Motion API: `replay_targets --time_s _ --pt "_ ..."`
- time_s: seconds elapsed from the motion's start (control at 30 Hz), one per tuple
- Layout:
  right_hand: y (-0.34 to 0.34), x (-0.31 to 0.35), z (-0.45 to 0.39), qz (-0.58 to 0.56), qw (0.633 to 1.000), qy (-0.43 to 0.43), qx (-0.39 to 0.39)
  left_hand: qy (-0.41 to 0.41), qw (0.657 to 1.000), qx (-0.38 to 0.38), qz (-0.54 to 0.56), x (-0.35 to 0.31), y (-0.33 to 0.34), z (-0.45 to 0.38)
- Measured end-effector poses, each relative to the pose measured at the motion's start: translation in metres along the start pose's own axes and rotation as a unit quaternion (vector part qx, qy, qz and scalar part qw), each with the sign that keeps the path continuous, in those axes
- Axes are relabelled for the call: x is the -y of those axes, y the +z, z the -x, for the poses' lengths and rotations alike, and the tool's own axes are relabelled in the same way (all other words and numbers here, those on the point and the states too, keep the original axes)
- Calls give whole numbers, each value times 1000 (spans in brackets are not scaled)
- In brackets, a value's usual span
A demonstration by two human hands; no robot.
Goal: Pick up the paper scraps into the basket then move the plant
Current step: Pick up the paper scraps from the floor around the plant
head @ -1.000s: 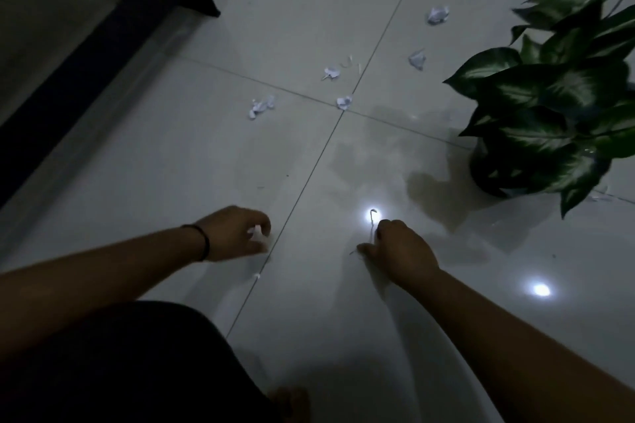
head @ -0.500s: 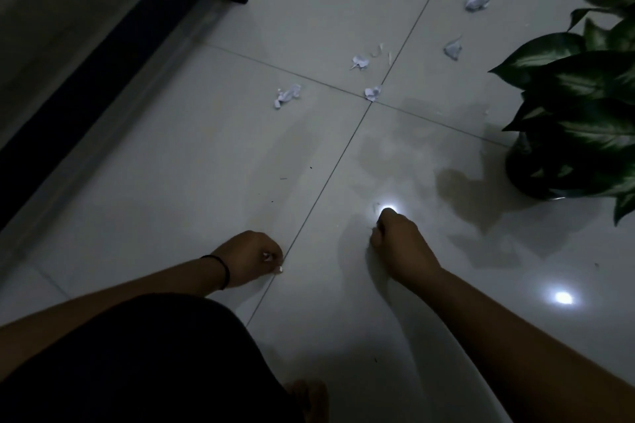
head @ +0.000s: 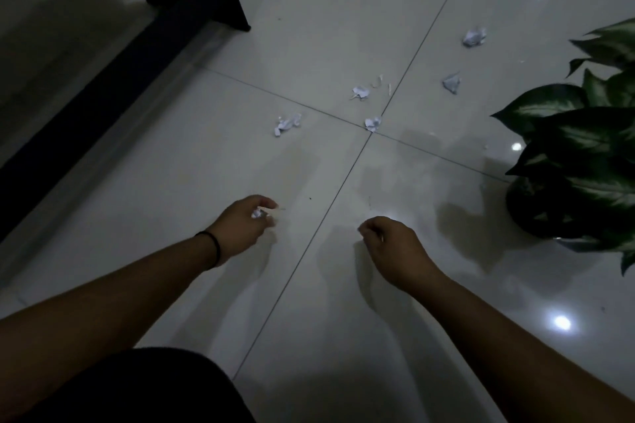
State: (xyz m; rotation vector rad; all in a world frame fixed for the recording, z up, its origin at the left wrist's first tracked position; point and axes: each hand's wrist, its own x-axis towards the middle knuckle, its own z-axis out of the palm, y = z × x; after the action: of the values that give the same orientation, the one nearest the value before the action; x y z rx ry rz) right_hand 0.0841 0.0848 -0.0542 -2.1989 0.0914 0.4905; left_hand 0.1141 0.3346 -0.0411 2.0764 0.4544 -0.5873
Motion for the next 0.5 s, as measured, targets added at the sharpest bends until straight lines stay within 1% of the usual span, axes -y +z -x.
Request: replay_targets --time_s 0.07,0.2,0.27,0.43,0.5 --pt "-6 5 -4 -4 1000 -2 10 -42 996 -8 72 -17 -6 -10" --pt "-19 19 -17 -35 999 5 -6 -82 984 -50 149 -52 -16 -31" --pt "-27 30 -23 -73 997 29 -19 -97 976 -53 187 -64 -19 -38" --pt "-53 72 -35 -152 983 93 -40 -104 950 -31 293 -83 -32 -47" --pt "-68 92 -36 -131 986 92 -39 -101 941 -36 321 -90 -39 -45"
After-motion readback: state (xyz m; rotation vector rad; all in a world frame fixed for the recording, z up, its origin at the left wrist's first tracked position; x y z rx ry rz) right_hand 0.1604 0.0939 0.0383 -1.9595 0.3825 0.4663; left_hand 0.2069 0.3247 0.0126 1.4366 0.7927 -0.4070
